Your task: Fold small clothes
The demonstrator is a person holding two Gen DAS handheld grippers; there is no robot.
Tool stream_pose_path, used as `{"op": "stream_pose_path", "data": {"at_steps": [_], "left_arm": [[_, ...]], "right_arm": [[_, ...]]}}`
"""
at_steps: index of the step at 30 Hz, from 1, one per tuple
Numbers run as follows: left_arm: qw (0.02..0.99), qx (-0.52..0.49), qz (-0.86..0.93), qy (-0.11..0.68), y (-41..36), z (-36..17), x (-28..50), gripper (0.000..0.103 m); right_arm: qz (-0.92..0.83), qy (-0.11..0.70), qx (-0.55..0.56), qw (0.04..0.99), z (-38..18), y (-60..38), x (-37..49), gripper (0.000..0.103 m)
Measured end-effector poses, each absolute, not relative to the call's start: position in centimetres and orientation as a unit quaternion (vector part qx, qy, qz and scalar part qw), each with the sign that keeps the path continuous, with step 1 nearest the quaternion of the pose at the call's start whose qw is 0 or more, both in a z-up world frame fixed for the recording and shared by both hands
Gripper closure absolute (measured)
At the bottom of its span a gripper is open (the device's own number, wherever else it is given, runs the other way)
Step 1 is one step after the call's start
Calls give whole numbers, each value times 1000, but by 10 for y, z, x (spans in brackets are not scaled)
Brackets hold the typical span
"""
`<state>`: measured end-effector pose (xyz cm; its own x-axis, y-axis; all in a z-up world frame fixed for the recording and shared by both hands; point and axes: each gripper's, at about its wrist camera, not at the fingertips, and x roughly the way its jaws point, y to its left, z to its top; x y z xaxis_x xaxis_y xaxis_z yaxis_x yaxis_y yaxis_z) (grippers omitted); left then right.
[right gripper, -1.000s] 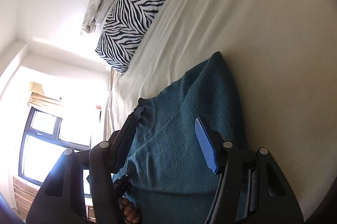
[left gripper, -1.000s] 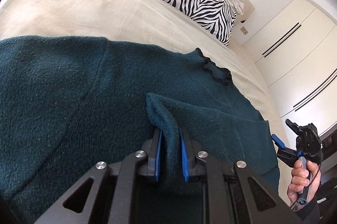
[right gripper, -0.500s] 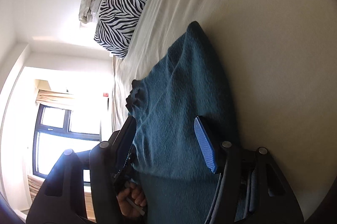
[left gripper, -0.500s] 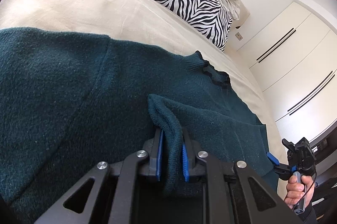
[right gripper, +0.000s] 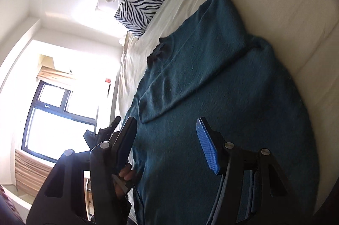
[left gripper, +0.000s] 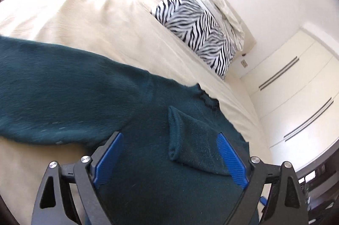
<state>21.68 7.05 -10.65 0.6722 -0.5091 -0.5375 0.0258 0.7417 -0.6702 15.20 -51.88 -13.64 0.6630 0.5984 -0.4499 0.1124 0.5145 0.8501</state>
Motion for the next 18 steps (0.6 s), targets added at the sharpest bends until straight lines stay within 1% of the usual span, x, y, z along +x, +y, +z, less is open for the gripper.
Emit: {"op": "stream_pose_path", "data": {"at_steps": [5,8,9,11,14,15,16,17,18], "left_arm": [[834,-435,-50,336,192,-120,158,12],[803,-512,24,303,264,-138,129,12],[792,-535,42,291,284,-144,122,14],[769,-574,67,274,314,-153,115,18],[750,-606,86,251,343,-159,121,19],[745,-613,94,247,349,-162,125,24],[737,-620,104,247,355,-166,130,37],[729,-628,113,247,360,-170,135,44],[725,-632,117,249,363,-173,140,60]], "right_arm": [[187,407,430,784,-137,-445,140,45],[213,421,416,778,-136,-405,139,45],[220,423,416,774,-136,-395,139,45],[227,426,416,771,-134,-377,140,45],[233,429,412,769,-130,-359,143,45],[234,429,411,770,-129,-355,141,45],[234,430,408,770,-128,-352,138,45],[233,431,407,771,-126,-352,139,45],[231,430,406,773,-124,-352,137,45]]}}
